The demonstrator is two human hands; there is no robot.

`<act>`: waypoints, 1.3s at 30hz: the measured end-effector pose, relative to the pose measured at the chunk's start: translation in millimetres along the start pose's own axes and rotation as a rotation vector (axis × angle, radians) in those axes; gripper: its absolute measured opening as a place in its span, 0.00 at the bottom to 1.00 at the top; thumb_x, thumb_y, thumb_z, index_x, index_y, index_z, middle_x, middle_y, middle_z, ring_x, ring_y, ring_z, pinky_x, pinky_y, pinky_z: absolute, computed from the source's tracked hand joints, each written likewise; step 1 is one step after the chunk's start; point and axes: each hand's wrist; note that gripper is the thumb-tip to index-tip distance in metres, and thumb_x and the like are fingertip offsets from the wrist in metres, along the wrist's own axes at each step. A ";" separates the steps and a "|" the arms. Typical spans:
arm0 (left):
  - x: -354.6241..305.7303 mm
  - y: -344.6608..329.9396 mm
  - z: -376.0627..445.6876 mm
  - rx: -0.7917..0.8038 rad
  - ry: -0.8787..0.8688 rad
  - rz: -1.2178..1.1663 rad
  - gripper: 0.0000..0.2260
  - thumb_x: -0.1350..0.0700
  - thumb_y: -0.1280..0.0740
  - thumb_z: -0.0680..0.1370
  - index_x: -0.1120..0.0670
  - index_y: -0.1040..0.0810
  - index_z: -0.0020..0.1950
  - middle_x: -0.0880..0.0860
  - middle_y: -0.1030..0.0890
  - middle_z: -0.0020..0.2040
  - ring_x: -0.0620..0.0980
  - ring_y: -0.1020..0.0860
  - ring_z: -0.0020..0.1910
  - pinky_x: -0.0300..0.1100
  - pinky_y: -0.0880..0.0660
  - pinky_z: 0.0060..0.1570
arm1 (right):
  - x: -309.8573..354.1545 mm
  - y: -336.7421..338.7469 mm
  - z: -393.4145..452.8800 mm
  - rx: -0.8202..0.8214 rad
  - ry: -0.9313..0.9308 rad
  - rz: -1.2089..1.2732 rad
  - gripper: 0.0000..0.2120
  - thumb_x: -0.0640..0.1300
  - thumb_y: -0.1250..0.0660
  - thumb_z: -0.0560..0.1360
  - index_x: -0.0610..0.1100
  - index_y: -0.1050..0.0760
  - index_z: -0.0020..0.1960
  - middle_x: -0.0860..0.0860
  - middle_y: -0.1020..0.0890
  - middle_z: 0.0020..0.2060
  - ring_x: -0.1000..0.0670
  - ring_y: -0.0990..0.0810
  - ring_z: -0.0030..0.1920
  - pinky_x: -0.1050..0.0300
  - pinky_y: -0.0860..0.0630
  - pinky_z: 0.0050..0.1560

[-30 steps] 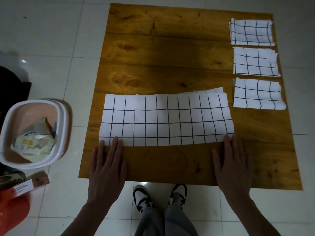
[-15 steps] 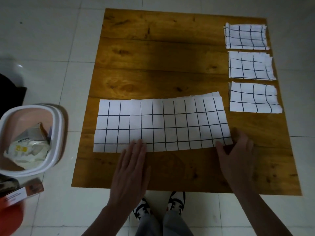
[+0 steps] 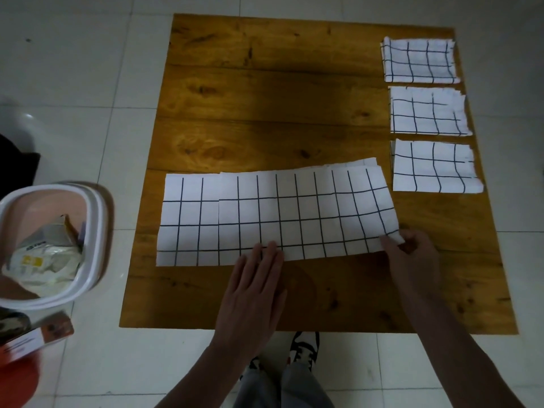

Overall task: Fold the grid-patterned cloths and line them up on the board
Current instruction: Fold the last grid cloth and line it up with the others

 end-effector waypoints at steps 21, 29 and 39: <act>-22.4 11.8 4.4 -0.062 0.062 -0.105 0.26 0.43 0.50 0.88 0.54 0.36 0.82 0.54 0.33 0.82 0.53 0.37 0.82 0.52 0.39 0.81 | 102.5 -30.0 -109.2 0.034 0.598 0.309 0.04 0.44 0.30 0.79 0.44 0.21 0.52 0.51 0.21 0.34 0.55 0.20 0.35 0.70 0.25 0.35; 59.6 35.5 -32.9 -0.229 0.371 -0.122 0.24 0.48 0.43 0.84 0.57 0.30 0.78 0.57 0.25 0.75 0.54 0.31 0.75 0.54 0.33 0.75 | 107.7 -97.3 -145.0 0.128 0.815 0.104 0.06 0.50 0.33 0.80 0.53 0.23 0.56 0.61 0.22 0.46 0.58 0.20 0.46 0.57 0.20 0.44; 89.7 35.2 -47.9 -0.286 0.429 -0.155 0.33 0.56 0.22 0.75 0.57 0.30 0.78 0.58 0.21 0.71 0.54 0.29 0.71 0.54 0.34 0.70 | 63.5 -176.6 -149.8 0.237 1.019 -0.373 0.09 0.46 0.27 0.76 0.46 0.19 0.55 0.51 0.18 0.47 0.52 0.18 0.44 0.53 0.21 0.50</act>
Point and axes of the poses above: each hand's wrist, its own z-axis towards the middle knuckle, its own y-axis out of the back of the hand, x = y × z
